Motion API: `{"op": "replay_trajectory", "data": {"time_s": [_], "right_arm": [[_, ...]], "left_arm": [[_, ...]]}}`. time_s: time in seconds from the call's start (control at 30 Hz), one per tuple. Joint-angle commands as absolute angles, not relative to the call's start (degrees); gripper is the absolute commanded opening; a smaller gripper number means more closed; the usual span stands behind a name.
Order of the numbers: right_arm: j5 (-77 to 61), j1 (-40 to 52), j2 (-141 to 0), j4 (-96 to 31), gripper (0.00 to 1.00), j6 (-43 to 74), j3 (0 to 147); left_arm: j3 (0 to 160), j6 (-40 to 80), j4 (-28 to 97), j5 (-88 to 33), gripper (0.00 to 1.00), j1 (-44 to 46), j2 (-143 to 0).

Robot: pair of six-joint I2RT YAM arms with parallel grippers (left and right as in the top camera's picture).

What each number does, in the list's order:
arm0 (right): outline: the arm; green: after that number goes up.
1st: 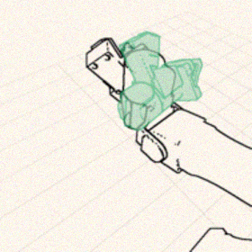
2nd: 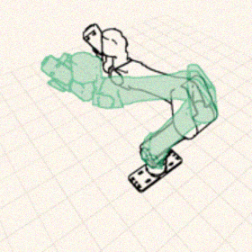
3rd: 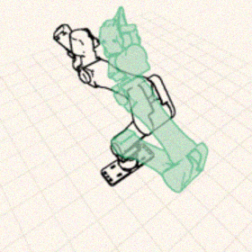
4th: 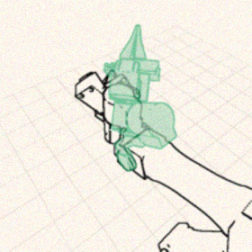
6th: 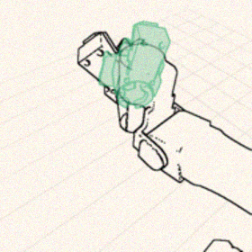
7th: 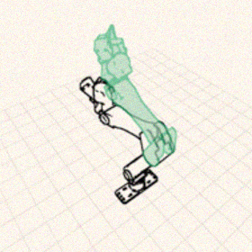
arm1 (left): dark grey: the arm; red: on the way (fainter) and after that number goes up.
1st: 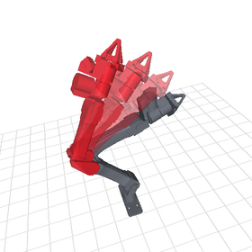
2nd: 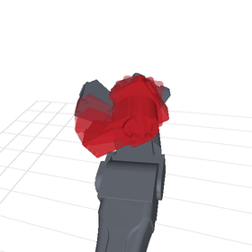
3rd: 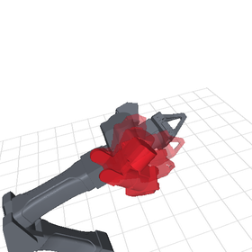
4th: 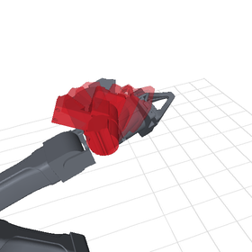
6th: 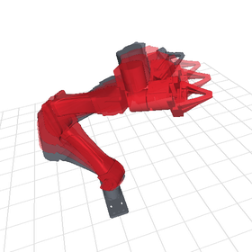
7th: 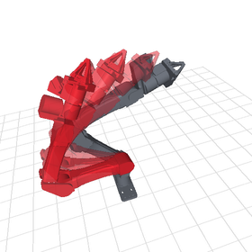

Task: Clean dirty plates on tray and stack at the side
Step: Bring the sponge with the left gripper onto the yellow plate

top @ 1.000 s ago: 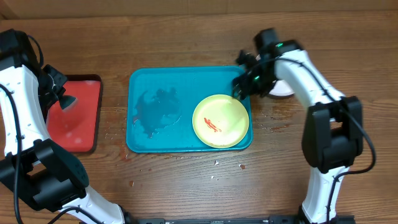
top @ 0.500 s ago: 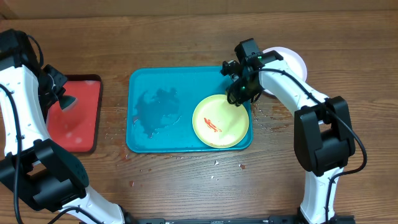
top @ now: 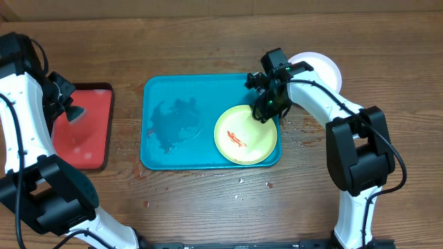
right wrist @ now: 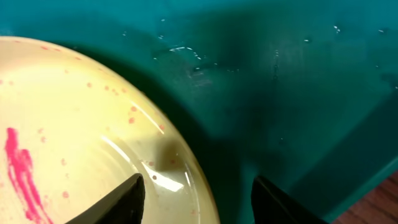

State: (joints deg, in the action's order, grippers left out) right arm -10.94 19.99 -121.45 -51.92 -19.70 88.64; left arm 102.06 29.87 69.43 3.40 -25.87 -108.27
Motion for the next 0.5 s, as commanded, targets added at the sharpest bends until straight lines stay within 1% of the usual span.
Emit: {"op": "replay_trajectory", "data": {"time_s": [0.0,0.1,0.17,0.33,0.4,0.47], "right_arm": [[-12.93,20.32,-120.66,-51.24,0.46,-19.7,87.42],[-12.95,20.32,-120.66,-50.59,0.26,-17.72,86.78],[-13.17,20.45,-120.66,-50.3,0.19,-15.68,86.61],[-13.13,22.04,-120.66,-49.39,0.09,-9.08,86.48],[-13.15,23.07,-120.66,-47.64,0.05,-4.08,86.48],[-13.17,24.69,-120.66,-44.88,0.04,1.58,86.48]], "left_arm": [[102.45,28.75,69.45,2.74,0.04,-25.36,-107.72],[102.45,27.18,69.36,0.36,0.05,-25.36,-107.72],[102.45,26.44,69.12,-1.19,0.04,-25.36,-107.72],[102.45,25.65,69.01,-3.81,0.04,-25.3,-107.72],[102.45,25.17,68.95,-5.15,0.04,-24.97,-107.72],[102.45,23.68,68.86,-6.83,0.04,-24.03,-107.72]]}}
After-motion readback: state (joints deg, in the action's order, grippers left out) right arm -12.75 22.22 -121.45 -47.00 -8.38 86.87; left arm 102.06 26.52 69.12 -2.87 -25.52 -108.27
